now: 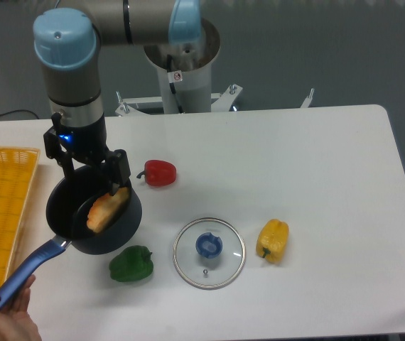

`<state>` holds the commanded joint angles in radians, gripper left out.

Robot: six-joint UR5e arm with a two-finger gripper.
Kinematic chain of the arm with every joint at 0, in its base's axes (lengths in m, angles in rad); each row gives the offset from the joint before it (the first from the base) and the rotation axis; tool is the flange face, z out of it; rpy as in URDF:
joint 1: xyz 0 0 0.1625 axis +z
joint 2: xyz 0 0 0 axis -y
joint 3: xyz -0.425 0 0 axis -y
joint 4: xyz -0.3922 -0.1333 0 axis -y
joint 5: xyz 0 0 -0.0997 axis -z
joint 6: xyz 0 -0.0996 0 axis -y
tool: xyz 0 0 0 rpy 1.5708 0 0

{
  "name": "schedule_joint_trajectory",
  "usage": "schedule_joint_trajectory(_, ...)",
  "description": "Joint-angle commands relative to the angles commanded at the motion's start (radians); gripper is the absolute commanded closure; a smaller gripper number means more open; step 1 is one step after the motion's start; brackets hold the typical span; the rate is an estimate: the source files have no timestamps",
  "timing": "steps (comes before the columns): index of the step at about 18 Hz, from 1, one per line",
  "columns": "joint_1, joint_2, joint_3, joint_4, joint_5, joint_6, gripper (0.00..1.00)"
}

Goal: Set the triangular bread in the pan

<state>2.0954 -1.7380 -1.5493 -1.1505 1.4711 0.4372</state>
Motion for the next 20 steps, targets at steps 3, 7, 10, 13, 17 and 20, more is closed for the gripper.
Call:
schedule_joint_trajectory(3, 0.002, 0.006, 0.003, 0.002, 0.0, -0.002, 0.0)
schedule_joint_trajectory(7, 0.008, 0.029, -0.005, -0.054, 0.0, 0.002, 0.0)
schedule_joint_trajectory(10, 0.024, 0.034, 0.003, -0.069, 0.003, 0.067, 0.0)
schedule_joint_trajectory(13, 0.066, 0.037, 0.012, -0.168, 0.066, 0.349, 0.0)
schedule_joint_trajectory(17, 0.121, 0.049, 0.006, -0.233, 0.112, 0.534, 0.0)
schedule_joint_trajectory(20, 0.179, 0.077, 0.006, -0.279, 0.112, 0.641, 0.0)
